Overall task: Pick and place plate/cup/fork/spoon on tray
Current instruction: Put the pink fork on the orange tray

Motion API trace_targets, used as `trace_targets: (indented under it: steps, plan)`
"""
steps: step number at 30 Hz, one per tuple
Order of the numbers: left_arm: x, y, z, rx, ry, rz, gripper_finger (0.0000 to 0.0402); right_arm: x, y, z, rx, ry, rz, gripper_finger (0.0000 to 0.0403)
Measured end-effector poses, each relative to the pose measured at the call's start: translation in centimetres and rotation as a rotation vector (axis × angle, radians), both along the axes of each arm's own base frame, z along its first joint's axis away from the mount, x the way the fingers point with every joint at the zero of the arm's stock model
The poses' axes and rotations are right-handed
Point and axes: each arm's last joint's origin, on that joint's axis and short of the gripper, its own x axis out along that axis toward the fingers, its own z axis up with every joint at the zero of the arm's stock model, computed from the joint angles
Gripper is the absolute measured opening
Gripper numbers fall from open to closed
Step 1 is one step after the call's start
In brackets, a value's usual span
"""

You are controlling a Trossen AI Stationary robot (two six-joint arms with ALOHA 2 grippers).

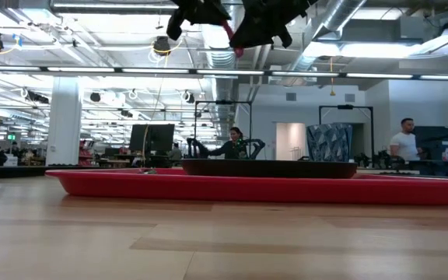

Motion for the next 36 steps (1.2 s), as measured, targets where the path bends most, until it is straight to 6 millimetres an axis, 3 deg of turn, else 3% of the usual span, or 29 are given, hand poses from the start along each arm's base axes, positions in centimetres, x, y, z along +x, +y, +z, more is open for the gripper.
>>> trace_targets:
  steps: [4,8,13,19,23,27,36]
  plan:
    - [-1.4,0.3,0.3,-0.045,0.034,0.004,0.0026,-1.1,0.1,0.8,-0.011,0.015,-0.029,0.0132]
    - [-3.4,0.4,0.0,-0.201,0.104,-0.023,0.0026,-3.5,-0.1,1.9,-0.006,0.074,-0.055,0.0154]
    - [-4.6,-0.6,-1.9,-0.446,0.276,-0.099,0.0026,-7.8,-0.8,2.8,0.029,0.221,-0.1,0.0113]
    - [-3.7,-2.5,-4.6,-0.581,0.435,-0.146,0.0026,-11.9,-1.5,2.3,0.091,0.312,-0.092,0.0011]
    - [-3.1,-3.2,-6.3,-0.666,0.497,-0.169,0.0026,-14.0,-1.8,1.5,0.125,0.283,-0.097,0.0019]
    - [-2.5,-3.2,-9.3,-0.783,0.612,-0.14,0.0026,-15.4,-1.7,1.2,0.126,0.271,-0.106,0.0007]
    - [-0.6,-2.4,-15.5,-0.977,0.748,-0.064,0.0026,-16.7,-1.4,2.2,0.083,0.231,-0.09,0.0012]
